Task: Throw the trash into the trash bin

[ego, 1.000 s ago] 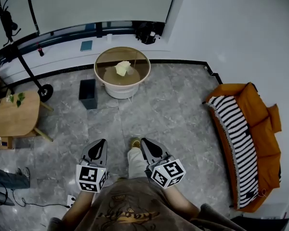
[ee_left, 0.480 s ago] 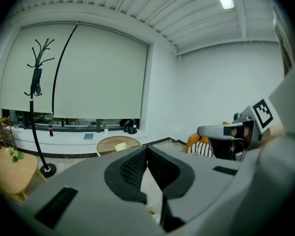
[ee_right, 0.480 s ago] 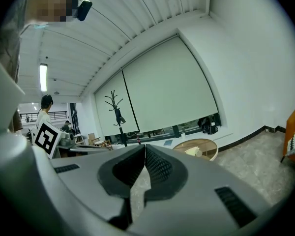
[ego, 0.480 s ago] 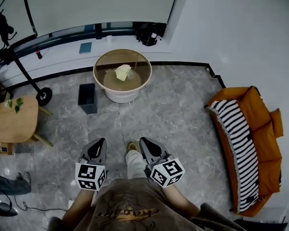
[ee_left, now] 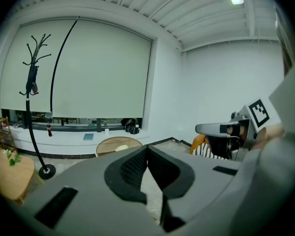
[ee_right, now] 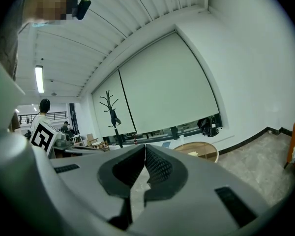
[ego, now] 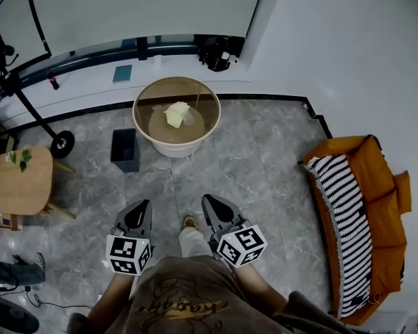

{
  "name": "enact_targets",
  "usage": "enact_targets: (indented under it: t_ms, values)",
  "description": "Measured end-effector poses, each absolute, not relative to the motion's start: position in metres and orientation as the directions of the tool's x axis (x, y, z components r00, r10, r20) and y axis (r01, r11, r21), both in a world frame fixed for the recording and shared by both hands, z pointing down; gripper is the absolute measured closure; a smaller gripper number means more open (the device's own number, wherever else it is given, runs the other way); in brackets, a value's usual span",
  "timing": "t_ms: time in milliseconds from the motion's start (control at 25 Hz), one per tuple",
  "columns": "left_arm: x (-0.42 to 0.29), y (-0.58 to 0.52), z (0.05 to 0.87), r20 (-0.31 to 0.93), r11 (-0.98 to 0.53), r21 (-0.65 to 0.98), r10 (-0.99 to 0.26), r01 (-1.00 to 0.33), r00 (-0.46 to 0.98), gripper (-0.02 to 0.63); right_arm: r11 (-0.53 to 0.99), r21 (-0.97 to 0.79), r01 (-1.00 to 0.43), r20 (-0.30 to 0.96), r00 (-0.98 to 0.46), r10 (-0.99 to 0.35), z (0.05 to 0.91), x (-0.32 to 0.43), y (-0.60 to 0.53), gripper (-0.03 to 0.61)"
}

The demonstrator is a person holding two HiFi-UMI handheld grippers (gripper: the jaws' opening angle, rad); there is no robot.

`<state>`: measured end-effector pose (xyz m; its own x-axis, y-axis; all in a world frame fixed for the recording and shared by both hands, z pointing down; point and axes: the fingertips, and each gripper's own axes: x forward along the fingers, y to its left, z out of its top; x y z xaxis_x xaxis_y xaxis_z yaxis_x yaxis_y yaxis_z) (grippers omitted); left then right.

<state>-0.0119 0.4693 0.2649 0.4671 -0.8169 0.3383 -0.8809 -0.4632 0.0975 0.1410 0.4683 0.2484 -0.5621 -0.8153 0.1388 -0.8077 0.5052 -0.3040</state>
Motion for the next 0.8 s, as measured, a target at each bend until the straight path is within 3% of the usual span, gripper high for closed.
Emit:
enact_targets:
  t_ms: [800]
  values:
    - [0.046,0.311,0.252,0.334,-0.413,0.093,-0.844,-0.906,0.419,0.597,0.557,-0.314,-0.769,0.134,-0.616,-0.776,0.244,0.2,0.303,0.558]
